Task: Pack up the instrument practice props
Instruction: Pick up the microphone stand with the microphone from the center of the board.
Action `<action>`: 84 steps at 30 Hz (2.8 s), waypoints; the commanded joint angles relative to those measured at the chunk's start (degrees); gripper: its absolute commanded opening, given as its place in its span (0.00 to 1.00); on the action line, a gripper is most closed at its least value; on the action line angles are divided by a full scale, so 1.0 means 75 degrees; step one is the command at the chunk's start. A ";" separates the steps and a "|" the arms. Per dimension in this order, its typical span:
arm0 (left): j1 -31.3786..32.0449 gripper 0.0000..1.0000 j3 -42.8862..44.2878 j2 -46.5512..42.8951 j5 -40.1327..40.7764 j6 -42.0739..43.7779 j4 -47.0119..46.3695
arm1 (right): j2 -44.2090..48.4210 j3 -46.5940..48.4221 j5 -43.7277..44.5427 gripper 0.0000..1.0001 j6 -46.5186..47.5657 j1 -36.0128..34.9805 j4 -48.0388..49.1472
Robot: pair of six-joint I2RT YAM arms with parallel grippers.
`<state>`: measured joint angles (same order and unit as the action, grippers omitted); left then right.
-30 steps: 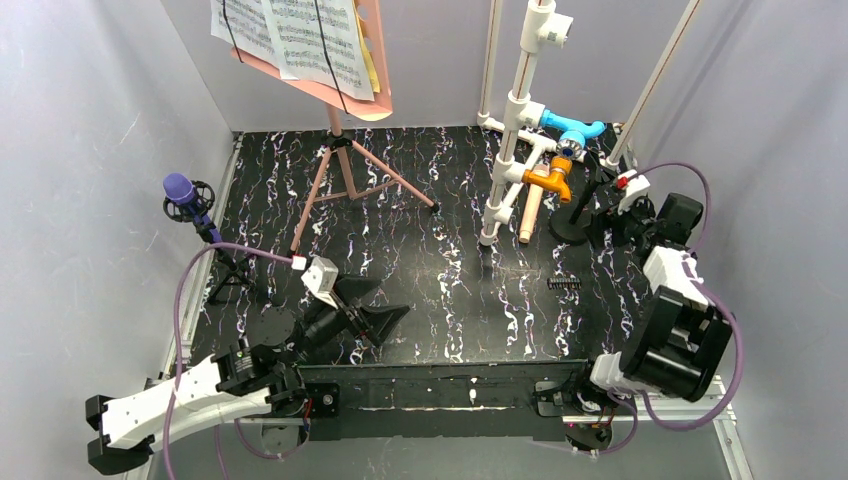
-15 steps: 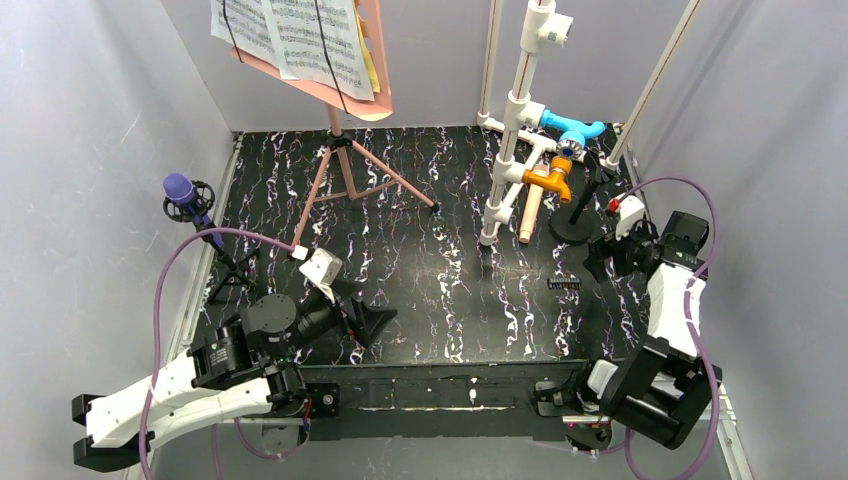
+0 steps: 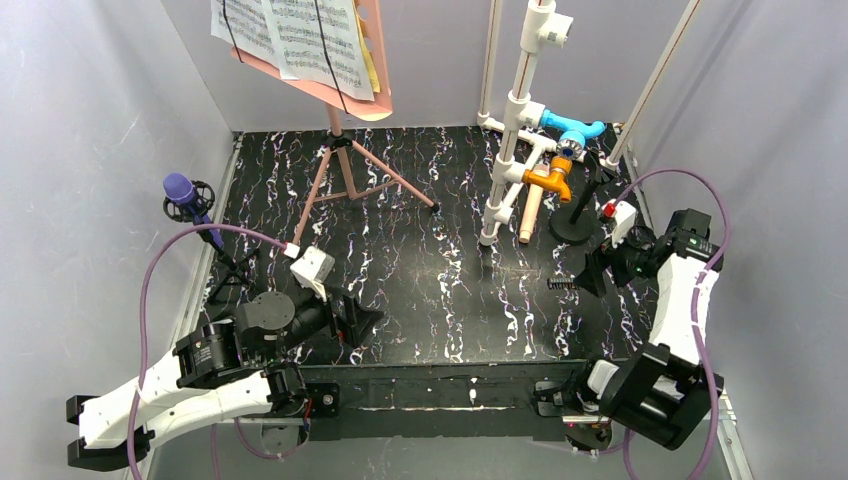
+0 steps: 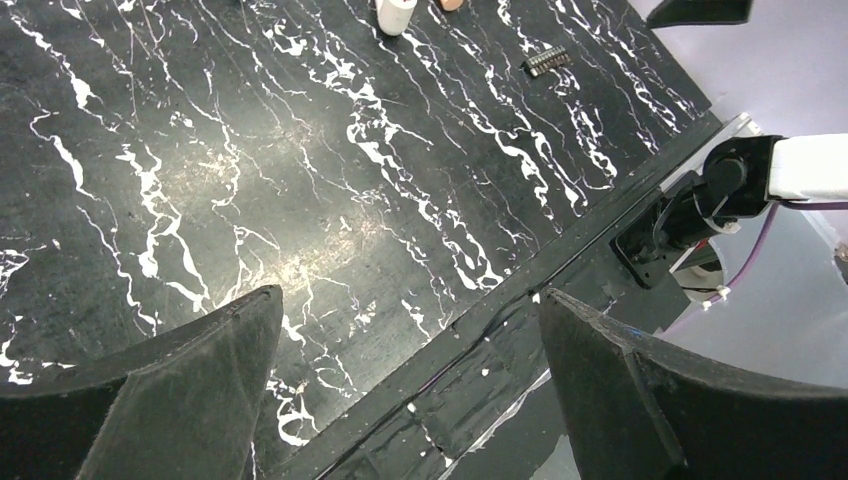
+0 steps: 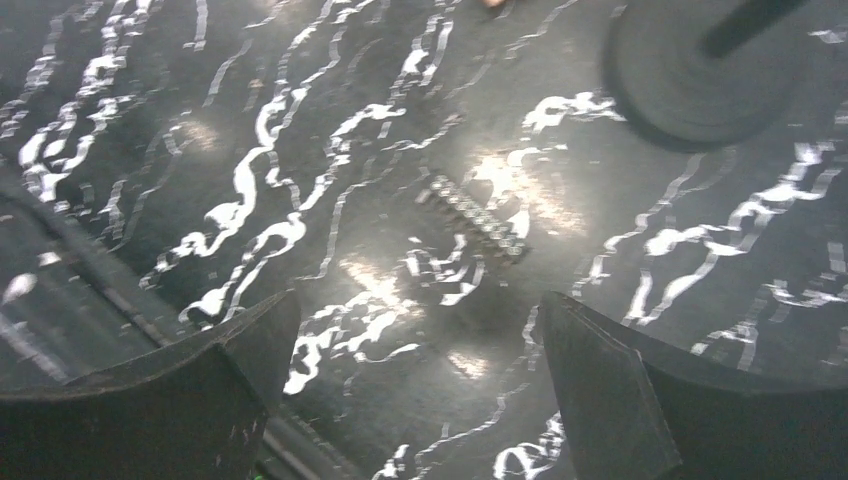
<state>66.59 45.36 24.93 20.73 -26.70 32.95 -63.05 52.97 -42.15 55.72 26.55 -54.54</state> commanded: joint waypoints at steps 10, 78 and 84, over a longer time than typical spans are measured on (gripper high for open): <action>-0.0004 1.00 0.0370 -0.0228 0.0633 -0.0227 0.0808 | -0.0047 0.0435 -0.1004 0.98 0.1790 -0.1455 -0.2466; -0.0003 1.00 0.3163 0.1027 0.4800 0.0415 0.4365 | 0.0086 -0.1496 -0.1123 0.98 0.0413 -0.6129 0.1302; -0.0002 1.00 0.3262 0.1258 0.5020 0.0066 0.4864 | 0.0062 -0.1508 -0.1107 0.98 0.0387 -0.6129 0.1311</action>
<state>66.59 68.75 32.51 54.94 -24.49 65.89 -62.94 42.17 -49.84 59.13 -19.16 -45.74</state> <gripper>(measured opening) 0.994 0.983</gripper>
